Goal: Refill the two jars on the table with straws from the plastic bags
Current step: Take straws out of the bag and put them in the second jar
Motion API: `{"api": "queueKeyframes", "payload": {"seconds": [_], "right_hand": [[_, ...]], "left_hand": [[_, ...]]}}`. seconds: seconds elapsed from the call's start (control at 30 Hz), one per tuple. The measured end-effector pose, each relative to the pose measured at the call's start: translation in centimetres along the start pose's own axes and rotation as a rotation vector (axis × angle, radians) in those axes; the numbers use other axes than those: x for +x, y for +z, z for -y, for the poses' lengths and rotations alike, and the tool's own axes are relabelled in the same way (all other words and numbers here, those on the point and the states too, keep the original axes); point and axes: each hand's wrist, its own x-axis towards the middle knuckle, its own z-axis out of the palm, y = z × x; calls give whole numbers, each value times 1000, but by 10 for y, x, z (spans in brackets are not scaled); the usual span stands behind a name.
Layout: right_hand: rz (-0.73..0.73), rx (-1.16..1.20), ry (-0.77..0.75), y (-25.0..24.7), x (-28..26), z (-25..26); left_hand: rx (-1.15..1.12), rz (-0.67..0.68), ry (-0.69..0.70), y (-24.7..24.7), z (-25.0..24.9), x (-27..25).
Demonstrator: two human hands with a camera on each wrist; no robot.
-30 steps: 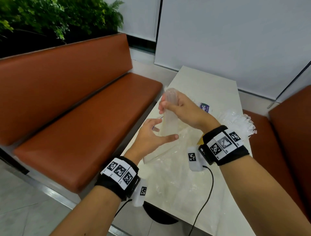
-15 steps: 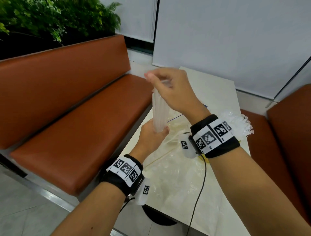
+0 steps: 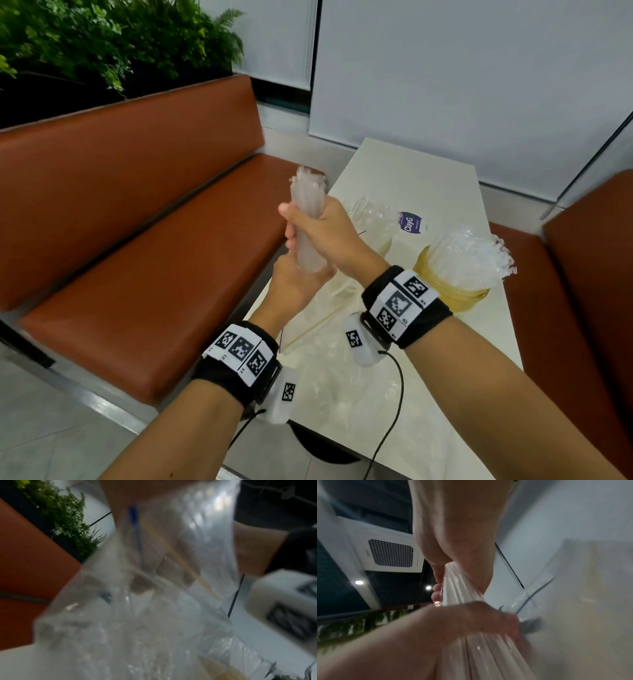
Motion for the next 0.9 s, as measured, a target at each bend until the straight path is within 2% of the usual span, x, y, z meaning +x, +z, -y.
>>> {"api": "queueKeyframes", "payload": {"seconds": [0.13, 0.27, 0.37, 0.47, 0.6, 0.77, 0.9], "right_hand": [[-78, -32, -170, -15, 28, 30], [-213, 122, -341, -50, 59, 66], [-349, 239, -414, -81, 79, 75], [-488, 201, -402, -98, 96, 51], [-538, 93, -317, -102, 104, -2], [-496, -17, -201, -97, 106, -53], [-459, -38, -182, -95, 110, -56]], "left_hand": [[62, -8, 4, -7, 7, 2], [194, 4, 72, -15, 14, 2], [201, -24, 68, -24, 17, 0], [196, -32, 63, -31, 19, 1], [216, -18, 76, -38, 18, 3], [211, -16, 88, -42, 13, 7], [167, -10, 89, -40, 10, 9]]}}
